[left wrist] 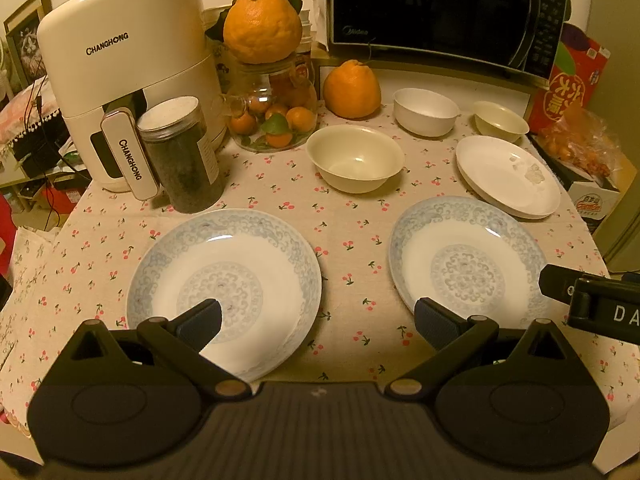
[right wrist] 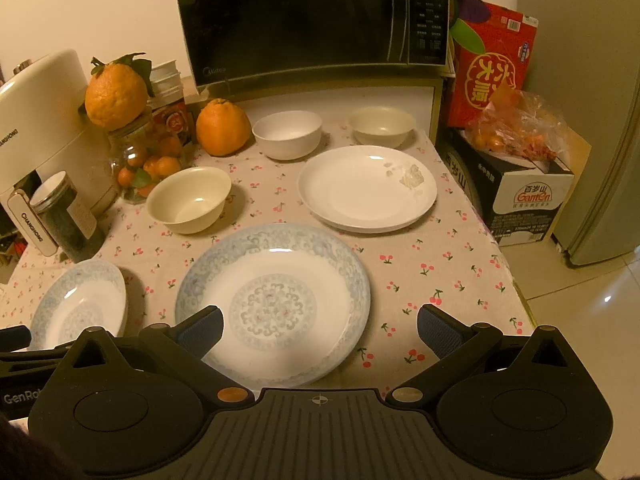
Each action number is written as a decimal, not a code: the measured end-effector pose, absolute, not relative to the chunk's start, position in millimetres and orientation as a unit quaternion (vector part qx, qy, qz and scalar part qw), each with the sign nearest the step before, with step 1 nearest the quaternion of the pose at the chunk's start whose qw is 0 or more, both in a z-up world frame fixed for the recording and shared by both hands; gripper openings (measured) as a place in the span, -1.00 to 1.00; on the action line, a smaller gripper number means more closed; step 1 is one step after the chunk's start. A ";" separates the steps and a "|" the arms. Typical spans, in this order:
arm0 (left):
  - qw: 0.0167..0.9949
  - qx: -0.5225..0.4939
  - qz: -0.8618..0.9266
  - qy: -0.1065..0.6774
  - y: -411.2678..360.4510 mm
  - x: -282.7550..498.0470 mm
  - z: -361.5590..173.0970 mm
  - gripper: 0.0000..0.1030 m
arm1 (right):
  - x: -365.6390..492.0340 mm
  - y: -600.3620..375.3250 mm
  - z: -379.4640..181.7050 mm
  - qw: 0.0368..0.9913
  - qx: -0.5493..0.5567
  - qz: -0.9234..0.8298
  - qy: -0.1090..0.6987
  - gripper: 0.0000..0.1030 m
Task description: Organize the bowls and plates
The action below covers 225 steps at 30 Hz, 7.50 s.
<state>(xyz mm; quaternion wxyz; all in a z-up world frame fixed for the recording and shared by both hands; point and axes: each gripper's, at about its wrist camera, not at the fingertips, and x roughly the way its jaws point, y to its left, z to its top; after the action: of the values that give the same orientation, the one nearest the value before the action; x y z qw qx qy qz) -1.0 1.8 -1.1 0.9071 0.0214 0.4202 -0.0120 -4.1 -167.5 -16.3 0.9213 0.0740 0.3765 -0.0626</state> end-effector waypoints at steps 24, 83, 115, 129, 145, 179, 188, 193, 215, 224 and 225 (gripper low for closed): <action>0.906 0.018 -0.015 0.423 2.3 1.4 -2.2 1.00 | -2.8 -166.7 -16.9 0.919 0.074 -0.062 0.383 1.00; 0.857 -0.072 -0.189 0.474 2.5 77.8 -38.4 0.06 | 81.3 -253.9 -62.2 0.834 0.259 0.022 0.486 0.66; 0.864 -0.057 -0.135 0.482 27.0 87.8 -52.7 -0.93 | 78.6 -227.3 -81.0 0.808 0.270 0.044 0.522 -0.78; 0.869 -0.044 -0.133 0.474 28.2 86.6 -51.8 -0.92 | 78.4 -218.5 -86.8 0.808 0.251 0.041 0.531 -0.78; 0.871 -0.049 -0.147 0.466 34.9 82.8 -35.4 -0.03 | 77.1 -214.0 -63.7 0.837 0.228 0.023 0.498 0.19; 0.864 -0.071 -0.162 0.471 189.2 95.3 -61.7 -0.04 | 45.0 -33.8 -71.0 0.808 0.198 0.274 0.483 0.59; 0.863 -0.082 -0.131 0.480 196.7 101.5 -67.2 -0.51 | 48.9 -35.4 -92.8 0.821 0.204 0.236 0.478 0.06; 0.865 -0.086 -0.121 0.479 201.9 101.2 -68.7 -0.65 | 48.2 -24.0 -94.1 0.842 0.168 0.221 0.462 -0.18; 0.888 -0.115 -0.162 0.414 192.2 83.7 -36.3 -0.83 | 58.7 -50.5 -66.5 0.863 0.166 0.195 0.435 -0.44; 0.888 -0.127 -0.187 0.401 166.3 84.6 -29.3 -0.83 | 61.7 -87.2 -55.2 0.871 0.189 0.173 0.420 -0.49; 0.887 -0.129 -0.191 0.400 163.3 84.8 -28.4 -0.83 | 62.0 -91.9 -54.3 0.871 0.191 0.171 0.420 -0.50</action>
<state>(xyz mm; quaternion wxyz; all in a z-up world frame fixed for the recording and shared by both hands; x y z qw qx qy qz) 84.8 163.3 -28.4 0.8869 -0.1294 0.4004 -0.1907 62.0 -91.9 -54.3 0.8706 0.1915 0.4199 0.1707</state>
